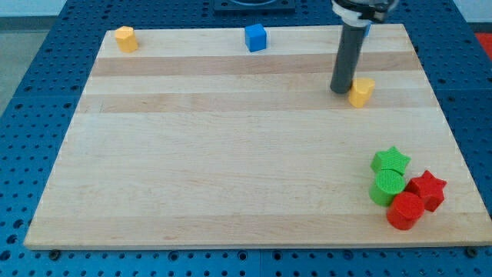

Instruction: Push the green star towards the bottom center of the board

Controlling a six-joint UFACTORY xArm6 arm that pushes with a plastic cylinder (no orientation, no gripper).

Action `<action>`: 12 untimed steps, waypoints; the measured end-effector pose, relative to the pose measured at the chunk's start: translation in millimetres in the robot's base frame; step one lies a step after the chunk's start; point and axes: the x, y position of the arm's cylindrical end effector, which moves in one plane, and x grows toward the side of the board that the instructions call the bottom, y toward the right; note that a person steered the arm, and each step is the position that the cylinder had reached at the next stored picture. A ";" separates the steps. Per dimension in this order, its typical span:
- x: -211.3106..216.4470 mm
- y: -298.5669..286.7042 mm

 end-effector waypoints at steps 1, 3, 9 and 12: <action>21.6 24.4; 22.3 21.4; 47.1 -31.5; 76.9 91.9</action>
